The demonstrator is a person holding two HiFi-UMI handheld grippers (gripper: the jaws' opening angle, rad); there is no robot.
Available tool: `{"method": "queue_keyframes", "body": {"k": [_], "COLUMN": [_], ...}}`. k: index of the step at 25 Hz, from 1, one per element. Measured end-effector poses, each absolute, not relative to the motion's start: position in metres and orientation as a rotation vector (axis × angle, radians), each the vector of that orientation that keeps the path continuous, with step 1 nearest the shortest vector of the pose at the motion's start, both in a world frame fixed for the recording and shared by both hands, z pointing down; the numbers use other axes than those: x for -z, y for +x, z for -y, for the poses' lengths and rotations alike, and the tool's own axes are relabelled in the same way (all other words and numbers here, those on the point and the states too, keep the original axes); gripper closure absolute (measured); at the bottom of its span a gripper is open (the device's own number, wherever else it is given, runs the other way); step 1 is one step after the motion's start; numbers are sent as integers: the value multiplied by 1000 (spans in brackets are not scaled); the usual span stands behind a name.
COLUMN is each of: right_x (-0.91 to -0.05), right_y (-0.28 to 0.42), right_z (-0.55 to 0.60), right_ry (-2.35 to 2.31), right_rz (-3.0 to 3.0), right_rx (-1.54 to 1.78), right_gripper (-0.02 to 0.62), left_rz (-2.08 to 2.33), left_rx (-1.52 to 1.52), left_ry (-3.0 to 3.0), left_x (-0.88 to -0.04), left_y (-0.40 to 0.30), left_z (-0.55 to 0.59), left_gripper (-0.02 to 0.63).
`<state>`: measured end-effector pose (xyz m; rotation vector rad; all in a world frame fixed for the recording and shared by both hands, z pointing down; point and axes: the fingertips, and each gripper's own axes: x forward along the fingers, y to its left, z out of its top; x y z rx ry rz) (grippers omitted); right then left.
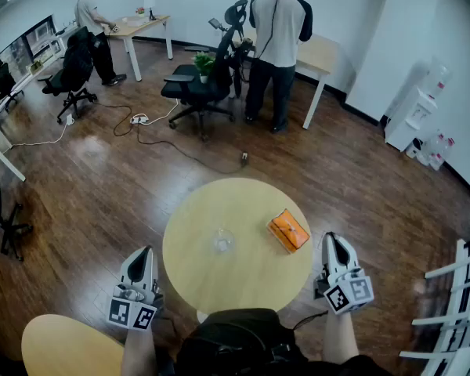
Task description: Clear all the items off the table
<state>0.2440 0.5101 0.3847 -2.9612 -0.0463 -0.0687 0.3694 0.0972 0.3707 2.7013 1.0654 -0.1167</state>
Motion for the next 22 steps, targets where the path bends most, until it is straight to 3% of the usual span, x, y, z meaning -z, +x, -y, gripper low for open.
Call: {"method": "queue_keyframes", "body": {"k": [3,5,10,13,22], "right_x": [-393,-399,-419,-431,-491], "right_y": [248,257,266,268,268], "right_z": [-510,-507,-491,-484,-473], "right_ry": [-2938,-2920,-2898,-2886,-2640], "right_rz": [30,9,-67,-111,-256], "right_rx": [109,125,233,312,378], "right_gripper": [577,577,577,577,577], "left_rz": [-1101,-1184,-1341,-1381,-1341], "left_rx": [72,28,-126,-218,-373], "left_ry": [2704,2761,2746,2690,2795], "left_x": [-382,-396,-443,-472,-576], "left_y": [373,377,376,372,385], "left_z": [-113,-134,-182,-211,-273], "left_gripper": [561,454,254,210,190]}}
